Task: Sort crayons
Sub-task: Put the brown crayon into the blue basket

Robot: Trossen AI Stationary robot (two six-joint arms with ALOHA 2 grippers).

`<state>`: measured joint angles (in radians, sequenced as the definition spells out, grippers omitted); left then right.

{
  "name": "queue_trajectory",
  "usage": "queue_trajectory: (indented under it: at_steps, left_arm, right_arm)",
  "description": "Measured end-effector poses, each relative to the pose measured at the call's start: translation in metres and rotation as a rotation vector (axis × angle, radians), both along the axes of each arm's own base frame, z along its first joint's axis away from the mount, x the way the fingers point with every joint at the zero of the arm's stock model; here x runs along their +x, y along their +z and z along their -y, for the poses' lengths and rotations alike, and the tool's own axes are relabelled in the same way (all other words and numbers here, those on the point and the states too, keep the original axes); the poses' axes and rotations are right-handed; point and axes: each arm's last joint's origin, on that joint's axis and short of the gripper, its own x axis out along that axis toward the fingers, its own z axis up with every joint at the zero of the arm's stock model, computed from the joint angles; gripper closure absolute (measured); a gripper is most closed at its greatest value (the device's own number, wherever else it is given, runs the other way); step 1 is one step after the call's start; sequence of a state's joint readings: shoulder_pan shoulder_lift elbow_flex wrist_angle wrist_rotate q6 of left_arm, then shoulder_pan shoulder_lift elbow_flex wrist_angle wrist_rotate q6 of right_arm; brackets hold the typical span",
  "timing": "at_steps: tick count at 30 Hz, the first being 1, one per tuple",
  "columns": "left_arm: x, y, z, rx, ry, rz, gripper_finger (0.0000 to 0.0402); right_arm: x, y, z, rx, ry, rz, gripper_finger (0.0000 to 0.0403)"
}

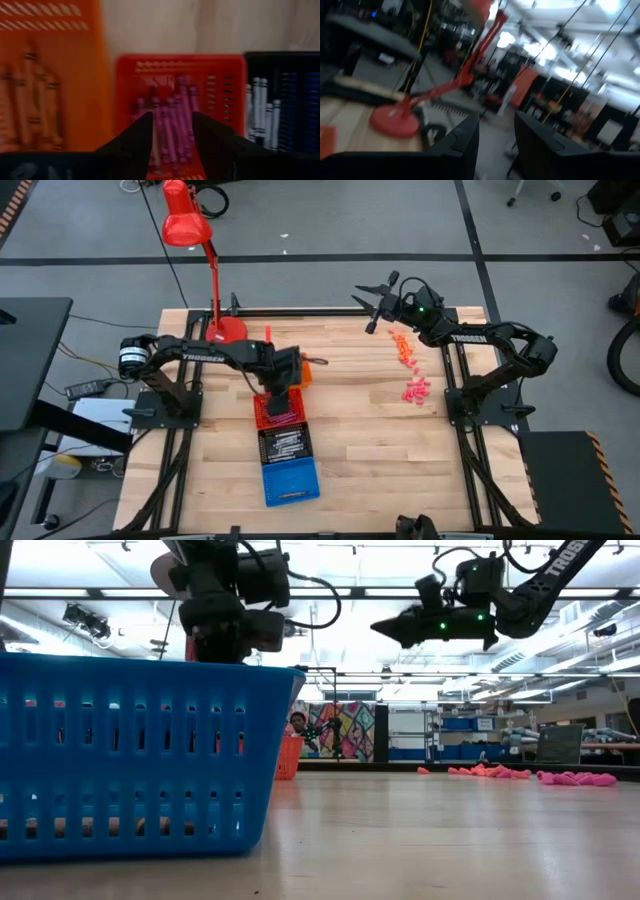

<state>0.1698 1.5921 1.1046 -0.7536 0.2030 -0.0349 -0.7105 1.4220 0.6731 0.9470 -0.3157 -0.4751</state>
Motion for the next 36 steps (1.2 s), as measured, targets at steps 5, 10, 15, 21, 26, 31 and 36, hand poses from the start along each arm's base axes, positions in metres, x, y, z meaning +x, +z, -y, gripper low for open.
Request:
queue_trajectory:
  at_steps: [5,10,15,21,26,31,36]
  left_arm:
    - [-0.003,-0.002,0.018,0.033,0.059,-0.076,0.0251]
    - [-0.003,-0.005,0.029,0.05,0.083,-0.116,0.0251]
    - [-0.007,-0.029,0.03,0.059,0.097,-0.157,0.0251]
    - [-0.016,-0.047,0.023,0.152,0.156,-0.196,0.0251]
    - [-0.012,-0.048,0.023,0.153,0.123,-0.162,0.0251]
    - [-0.011,-0.048,0.024,0.143,0.1,-0.151,0.0251]
    - [-0.011,-0.048,0.023,0.183,0.098,-0.152,0.0251]
  right_arm:
    - [0.0,0.011,-0.004,-0.069,0.006,0.084,0.0274]
    - [-0.004,0.025,-0.013,-0.127,0.018,0.156,0.0274]
    - [-0.012,0.045,-0.025,-0.205,0.036,0.253,0.0274]
    - [-0.019,0.057,-0.032,-0.219,0.061,0.296,0.0274]
    - [-0.017,0.054,-0.031,-0.211,0.073,0.276,0.0274]
    - [-0.016,0.052,-0.03,-0.209,0.075,0.267,0.0274]
    - [-0.014,0.05,-0.029,-0.206,0.075,0.257,0.0274]
